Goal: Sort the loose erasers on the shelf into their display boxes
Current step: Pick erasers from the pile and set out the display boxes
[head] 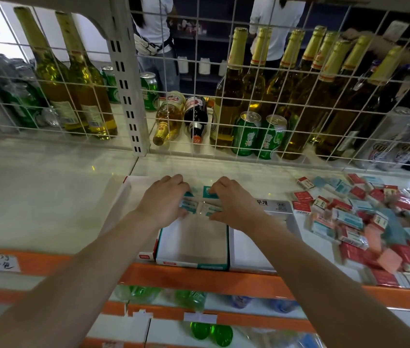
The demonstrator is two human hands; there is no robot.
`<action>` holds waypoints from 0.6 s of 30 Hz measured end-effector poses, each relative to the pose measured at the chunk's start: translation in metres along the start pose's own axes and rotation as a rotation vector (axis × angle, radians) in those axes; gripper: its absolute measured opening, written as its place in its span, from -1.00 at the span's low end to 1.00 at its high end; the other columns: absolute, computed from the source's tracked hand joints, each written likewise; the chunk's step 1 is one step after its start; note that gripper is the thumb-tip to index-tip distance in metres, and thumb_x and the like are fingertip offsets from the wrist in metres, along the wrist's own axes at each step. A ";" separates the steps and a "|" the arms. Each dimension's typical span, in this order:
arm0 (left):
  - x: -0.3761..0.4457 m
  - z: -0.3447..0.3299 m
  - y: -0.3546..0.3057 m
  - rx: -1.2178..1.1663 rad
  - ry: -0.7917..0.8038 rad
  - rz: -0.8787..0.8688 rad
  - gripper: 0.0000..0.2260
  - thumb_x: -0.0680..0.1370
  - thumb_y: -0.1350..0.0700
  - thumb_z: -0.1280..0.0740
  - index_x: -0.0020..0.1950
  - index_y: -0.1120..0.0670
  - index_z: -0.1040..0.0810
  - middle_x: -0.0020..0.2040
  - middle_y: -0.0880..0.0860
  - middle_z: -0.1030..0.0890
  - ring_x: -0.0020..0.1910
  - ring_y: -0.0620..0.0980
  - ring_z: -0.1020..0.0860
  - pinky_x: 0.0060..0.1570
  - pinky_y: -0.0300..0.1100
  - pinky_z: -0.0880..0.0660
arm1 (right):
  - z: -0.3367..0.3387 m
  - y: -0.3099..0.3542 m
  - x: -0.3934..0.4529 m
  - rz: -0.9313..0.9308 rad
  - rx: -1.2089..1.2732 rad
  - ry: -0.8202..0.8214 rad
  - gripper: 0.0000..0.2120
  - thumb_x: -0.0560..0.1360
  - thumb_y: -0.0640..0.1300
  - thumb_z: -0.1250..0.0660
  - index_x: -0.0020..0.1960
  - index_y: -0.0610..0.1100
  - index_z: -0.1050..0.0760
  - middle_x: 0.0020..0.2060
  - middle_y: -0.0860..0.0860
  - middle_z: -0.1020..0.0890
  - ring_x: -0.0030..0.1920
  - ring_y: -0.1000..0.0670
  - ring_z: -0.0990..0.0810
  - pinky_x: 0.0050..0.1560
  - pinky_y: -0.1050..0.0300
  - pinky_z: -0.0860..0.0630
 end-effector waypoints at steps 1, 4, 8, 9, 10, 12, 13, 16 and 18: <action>0.001 0.000 0.000 0.005 0.008 -0.002 -0.57 0.49 0.00 -0.35 0.33 0.06 -0.41 0.16 0.05 -0.42 0.14 0.04 -0.40 0.07 -0.15 -0.37 | 0.000 0.000 0.000 -0.001 0.002 -0.009 -0.51 0.44 -0.07 -0.38 0.31 -0.15 -0.32 0.22 -0.05 -0.36 0.20 -0.03 -0.35 0.16 0.13 -0.40; 0.002 0.002 0.002 -0.025 0.053 -0.013 -0.58 0.50 -0.02 -0.34 0.34 0.03 -0.43 0.13 0.05 -0.43 0.13 0.02 -0.41 0.07 -0.15 -0.39 | 0.002 -0.001 0.000 -0.002 0.024 -0.017 -0.54 0.45 -0.09 -0.36 0.31 -0.15 -0.34 0.22 -0.05 -0.38 0.20 -0.03 -0.36 0.14 0.14 -0.42; -0.004 0.004 0.005 -0.005 0.079 -0.060 -0.64 0.52 0.02 -0.31 0.30 0.05 -0.43 0.18 0.03 -0.44 0.16 0.01 -0.42 0.07 -0.16 -0.40 | 0.004 -0.002 -0.001 -0.003 0.043 0.001 -0.53 0.44 -0.07 -0.38 0.30 -0.13 -0.36 0.20 -0.05 -0.41 0.19 -0.03 -0.38 0.13 0.12 -0.45; -0.007 0.004 0.005 0.004 0.077 -0.071 -0.67 0.52 0.02 -0.31 0.27 0.06 -0.45 0.18 0.03 -0.44 0.15 0.02 -0.43 0.06 -0.16 -0.40 | 0.005 -0.003 -0.001 -0.008 0.056 -0.002 -0.54 0.44 -0.08 -0.37 0.30 -0.13 -0.36 0.20 -0.05 -0.42 0.19 -0.03 -0.39 0.14 0.12 -0.45; -0.008 0.003 0.004 0.018 0.077 -0.084 -0.69 0.52 0.02 -0.31 0.24 0.06 -0.47 0.18 0.04 -0.43 0.14 0.02 -0.43 0.07 -0.15 -0.40 | 0.006 -0.003 -0.002 -0.013 0.068 -0.008 -0.55 0.45 -0.09 -0.37 0.30 -0.12 -0.37 0.20 -0.05 -0.42 0.19 -0.03 -0.39 0.14 0.11 -0.45; -0.010 0.000 0.000 0.052 0.085 -0.097 -0.71 0.54 0.00 -0.28 0.23 0.05 -0.51 0.22 0.04 -0.42 0.18 0.03 -0.41 0.12 -0.14 -0.39 | 0.008 -0.003 -0.004 -0.017 0.078 -0.022 -0.60 0.47 -0.10 -0.34 0.28 -0.11 -0.39 0.20 -0.05 -0.42 0.19 -0.03 -0.39 0.13 0.11 -0.46; -0.010 -0.001 -0.002 0.064 0.087 -0.097 -0.71 0.55 0.01 -0.26 0.24 0.04 -0.51 0.25 0.03 -0.40 0.20 0.03 -0.39 0.15 -0.15 -0.37 | 0.009 -0.002 -0.005 -0.012 0.077 -0.032 -0.63 0.47 -0.11 -0.33 0.26 -0.11 -0.42 0.19 -0.05 -0.43 0.18 -0.03 -0.40 0.12 0.11 -0.46; -0.009 -0.001 -0.005 0.064 0.077 -0.081 -0.72 0.56 0.04 -0.23 0.25 0.05 -0.53 0.31 0.02 -0.37 0.21 0.03 -0.39 0.15 -0.14 -0.37 | 0.009 0.001 -0.007 0.014 0.055 -0.038 -0.72 0.50 -0.13 -0.29 0.20 -0.11 -0.50 0.19 -0.04 -0.44 0.18 -0.04 -0.41 0.14 0.09 -0.46; -0.010 -0.003 -0.007 0.066 0.074 -0.068 -0.72 0.57 0.05 -0.22 0.24 0.06 -0.54 0.32 0.03 -0.34 0.20 0.03 -0.39 0.12 -0.15 -0.37 | 0.005 0.004 -0.009 0.034 0.029 -0.027 -0.74 0.51 -0.12 -0.27 0.18 -0.13 -0.53 0.20 -0.04 -0.43 0.19 -0.05 -0.40 0.15 0.09 -0.45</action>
Point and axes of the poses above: each hand's wrist, its own x-axis towards the middle knuckle, its own z-axis out of the back of the hand, y = z × x, the point moved 9 cm from there along x, towards the middle knuckle
